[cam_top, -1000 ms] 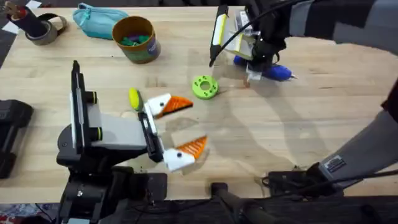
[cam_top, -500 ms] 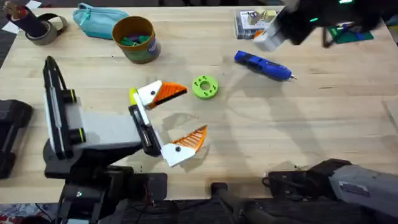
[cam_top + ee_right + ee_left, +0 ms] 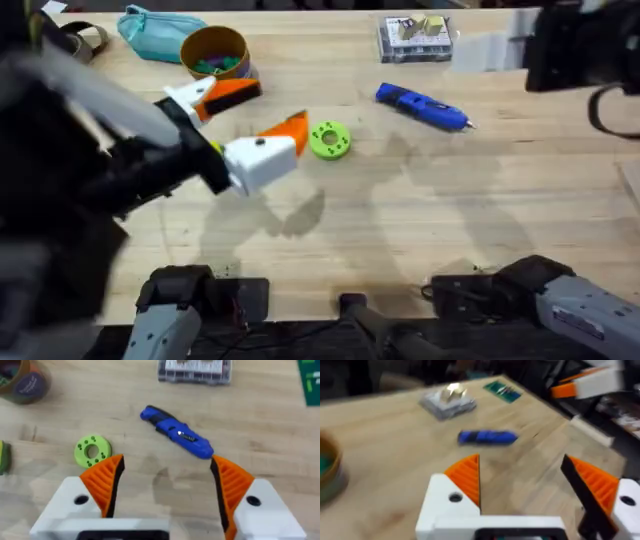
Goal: Pick up the gripper from the table and insert it into the empty holder that is missing its gripper. Then pick up a screw, insert it into the mounting hole, and use the screwdriver to tighten it. Finally, clean up the table by picking up the vegetable and placing it into the bucket.
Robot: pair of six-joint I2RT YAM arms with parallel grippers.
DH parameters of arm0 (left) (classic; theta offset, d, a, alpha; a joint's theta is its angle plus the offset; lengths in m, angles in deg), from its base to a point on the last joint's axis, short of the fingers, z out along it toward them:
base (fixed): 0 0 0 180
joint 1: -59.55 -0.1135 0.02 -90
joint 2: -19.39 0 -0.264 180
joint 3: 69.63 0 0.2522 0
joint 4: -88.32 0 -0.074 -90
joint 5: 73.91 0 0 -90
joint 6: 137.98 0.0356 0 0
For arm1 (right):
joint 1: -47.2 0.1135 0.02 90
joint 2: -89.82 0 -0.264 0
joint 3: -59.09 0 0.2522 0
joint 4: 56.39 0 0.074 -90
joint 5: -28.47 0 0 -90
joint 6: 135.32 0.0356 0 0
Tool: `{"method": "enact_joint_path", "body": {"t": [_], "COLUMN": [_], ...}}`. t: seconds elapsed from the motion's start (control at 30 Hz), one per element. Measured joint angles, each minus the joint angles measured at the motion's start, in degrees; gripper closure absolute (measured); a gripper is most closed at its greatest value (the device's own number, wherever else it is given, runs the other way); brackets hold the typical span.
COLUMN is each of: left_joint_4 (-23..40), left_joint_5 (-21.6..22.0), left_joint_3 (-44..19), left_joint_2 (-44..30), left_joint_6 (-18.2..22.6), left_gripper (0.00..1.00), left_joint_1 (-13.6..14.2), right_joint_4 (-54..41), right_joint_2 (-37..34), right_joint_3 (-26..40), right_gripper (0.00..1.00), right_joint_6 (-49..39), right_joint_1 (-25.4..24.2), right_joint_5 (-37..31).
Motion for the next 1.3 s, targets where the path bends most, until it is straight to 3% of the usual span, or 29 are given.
{"method": "enact_joint_path", "body": {"t": [0.13, 0.23, 0.4, 0.53, 1.3], "left_joint_4": [19.03, 28.15, 32.39, 32.5, 32.49], "left_joint_5": [7.55, 15.83, 29.46, 35.14, 35.26], "left_joint_3": [-11.25, -18.47, -23.3, -23.36, -23.36], "left_joint_2": [-12.05, -19.96, -29.06, -34.15, -34.31], "left_joint_6": [4.65, 7.66, 10.65, 11.63, 11.66], "left_gripper": [0.015, 0.014, 0.014, 0.014, 0.014], "left_joint_1": [-3.12, -5.31, -7.63, -8.09, -8.09], "right_joint_4": [-3.0, -3.11, -3.49, -3.51, -3.5], "right_joint_2": [1.74, 3.23, 4.17, 4.03, 4.03], "right_joint_3": [-0.51, -2.44, -6.7, -8.29, -8.31], "right_gripper": [0.006, 0.006, 0.006, 0.006, 0.006], "right_joint_6": [2.73, 3.58, 4.19, 4.48, 4.48], "right_joint_1": [0.59, 1.0, 1.01, 1.01, 1.01], "right_joint_5": [0.0, 0.02, 0.02, 0.0, 0.0]}}
